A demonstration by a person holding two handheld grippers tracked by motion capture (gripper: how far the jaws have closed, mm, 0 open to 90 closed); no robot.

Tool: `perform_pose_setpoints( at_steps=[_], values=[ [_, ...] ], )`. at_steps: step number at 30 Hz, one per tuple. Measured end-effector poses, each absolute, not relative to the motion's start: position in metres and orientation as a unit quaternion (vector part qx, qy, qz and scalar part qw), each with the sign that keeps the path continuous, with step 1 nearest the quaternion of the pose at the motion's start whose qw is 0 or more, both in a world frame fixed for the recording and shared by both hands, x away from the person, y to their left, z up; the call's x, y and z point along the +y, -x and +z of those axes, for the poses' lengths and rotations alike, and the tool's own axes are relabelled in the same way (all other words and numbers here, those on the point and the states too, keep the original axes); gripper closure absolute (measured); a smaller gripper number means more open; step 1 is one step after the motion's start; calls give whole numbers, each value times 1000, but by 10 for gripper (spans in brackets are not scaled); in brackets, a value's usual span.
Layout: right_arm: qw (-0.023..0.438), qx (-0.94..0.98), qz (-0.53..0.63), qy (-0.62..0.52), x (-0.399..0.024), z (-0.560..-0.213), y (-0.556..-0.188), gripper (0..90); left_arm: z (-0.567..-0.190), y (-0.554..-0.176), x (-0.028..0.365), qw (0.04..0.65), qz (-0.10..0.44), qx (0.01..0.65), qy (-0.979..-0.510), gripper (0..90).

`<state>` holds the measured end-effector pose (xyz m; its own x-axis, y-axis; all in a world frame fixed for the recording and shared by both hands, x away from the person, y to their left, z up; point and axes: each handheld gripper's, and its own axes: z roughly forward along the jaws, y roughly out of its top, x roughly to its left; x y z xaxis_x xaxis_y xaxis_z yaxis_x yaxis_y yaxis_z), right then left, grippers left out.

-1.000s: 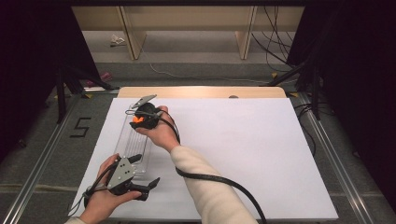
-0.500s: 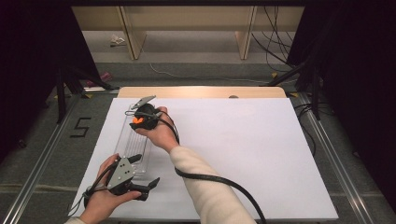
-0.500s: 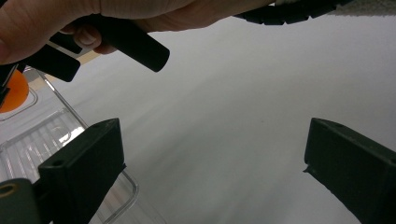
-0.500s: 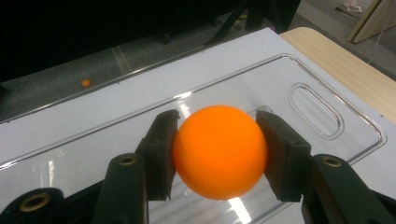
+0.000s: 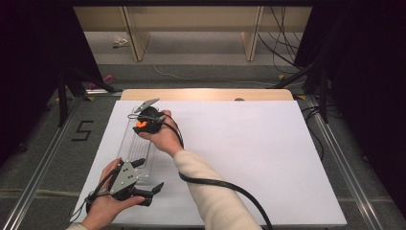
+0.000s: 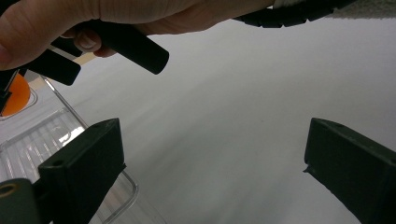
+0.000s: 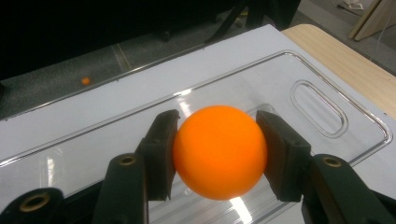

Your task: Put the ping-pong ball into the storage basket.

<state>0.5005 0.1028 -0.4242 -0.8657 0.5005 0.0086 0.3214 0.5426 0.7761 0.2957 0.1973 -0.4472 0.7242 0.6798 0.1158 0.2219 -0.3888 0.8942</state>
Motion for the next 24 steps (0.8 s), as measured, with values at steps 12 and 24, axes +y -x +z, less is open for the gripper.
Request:
perform_pose_setpoints(
  at_steps=[12,24],
  values=[
    [104,874,412,-238,104,-428,-501,512,-447,-296,197,476,241,283,-798,44],
    [105,876,408,-236,106,-432,-501,513,-447,-296,197,476,241,282,-797,44]
  ],
)
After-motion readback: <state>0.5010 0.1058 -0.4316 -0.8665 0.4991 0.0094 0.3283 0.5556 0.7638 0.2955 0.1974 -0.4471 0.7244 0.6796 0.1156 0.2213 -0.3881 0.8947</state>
